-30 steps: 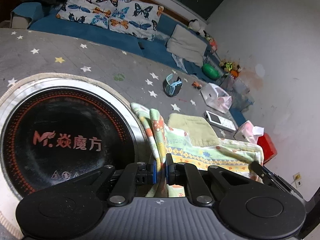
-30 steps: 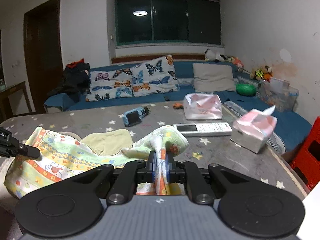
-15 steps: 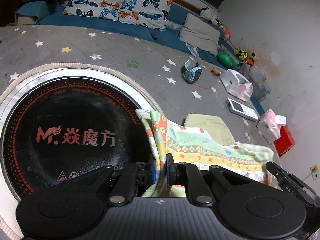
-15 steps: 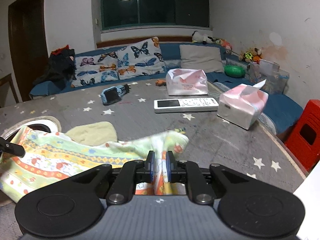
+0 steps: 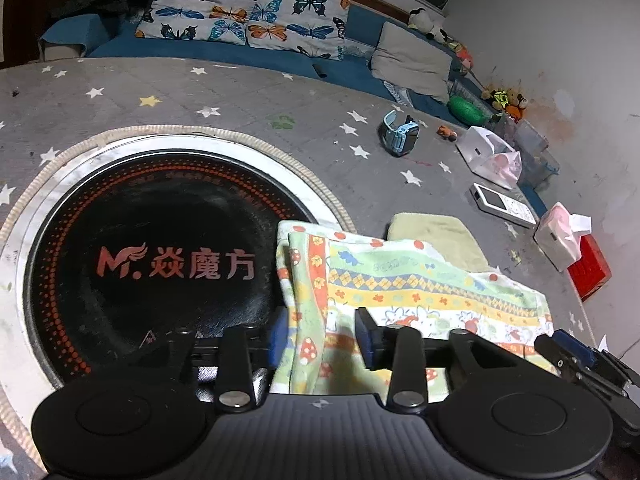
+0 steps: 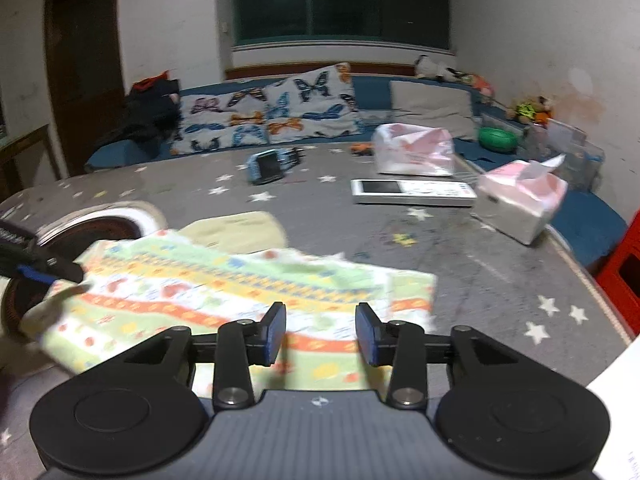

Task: Fold clothes
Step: 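Lower the folded shirt onto the table and open both grippers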

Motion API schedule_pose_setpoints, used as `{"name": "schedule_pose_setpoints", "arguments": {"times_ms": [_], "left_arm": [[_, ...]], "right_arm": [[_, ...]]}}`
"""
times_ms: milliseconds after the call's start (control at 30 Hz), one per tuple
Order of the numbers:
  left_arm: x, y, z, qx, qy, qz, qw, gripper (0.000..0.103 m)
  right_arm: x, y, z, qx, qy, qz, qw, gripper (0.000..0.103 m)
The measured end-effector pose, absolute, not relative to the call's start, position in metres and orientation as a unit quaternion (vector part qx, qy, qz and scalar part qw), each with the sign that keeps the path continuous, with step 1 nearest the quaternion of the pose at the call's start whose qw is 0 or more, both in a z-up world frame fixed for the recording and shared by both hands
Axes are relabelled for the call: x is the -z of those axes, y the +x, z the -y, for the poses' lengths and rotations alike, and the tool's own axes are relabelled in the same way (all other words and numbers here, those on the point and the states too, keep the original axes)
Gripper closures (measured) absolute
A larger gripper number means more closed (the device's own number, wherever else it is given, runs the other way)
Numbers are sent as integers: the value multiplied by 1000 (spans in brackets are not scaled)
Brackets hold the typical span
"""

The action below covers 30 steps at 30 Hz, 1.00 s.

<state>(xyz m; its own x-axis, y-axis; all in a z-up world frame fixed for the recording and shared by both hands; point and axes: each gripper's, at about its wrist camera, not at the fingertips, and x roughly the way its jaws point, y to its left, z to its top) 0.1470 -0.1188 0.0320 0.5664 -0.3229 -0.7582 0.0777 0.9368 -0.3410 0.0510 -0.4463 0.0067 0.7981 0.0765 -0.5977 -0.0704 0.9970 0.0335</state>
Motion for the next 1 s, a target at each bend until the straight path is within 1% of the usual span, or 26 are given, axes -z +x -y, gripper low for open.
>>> {"name": "schedule_pose_setpoints", "arguments": {"times_ms": [67, 100, 167, 267, 633, 667, 700, 900, 1000], "left_arm": [[-32, 143, 119, 115, -129, -449, 876, 60], [-33, 141, 119, 115, -125, -448, 878, 56], [-33, 136, 119, 114, -116, -446, 880, 55], [-32, 129, 119, 111, -104, -443, 883, 52], [-23, 102, 125, 109, -60, -435, 892, 47], [-22, 100, 126, 108, -56, -434, 893, 47], [-21, 99, 127, 107, -51, -433, 894, 46], [-24, 88, 131, 103, -30, -422, 900, 45], [-26, 81, 133, 104, -19, -413, 905, 41]], "right_arm": [[-6, 47, 436, -54, 1, -316, 947, 53], [-6, 45, 431, -60, -2, -317, 947, 53], [-4, 41, 421, -72, -7, -317, 946, 53], [-2, 39, 411, -83, -4, -319, 944, 49], [3, 23, 392, -93, -9, -320, 943, 46], [2, 19, 392, -95, -9, -319, 943, 43], [2, 17, 392, -96, -7, -319, 943, 39], [4, 5, 388, -91, -18, -315, 944, 36], [3, 0, 389, -92, -12, -315, 945, 32]]}}
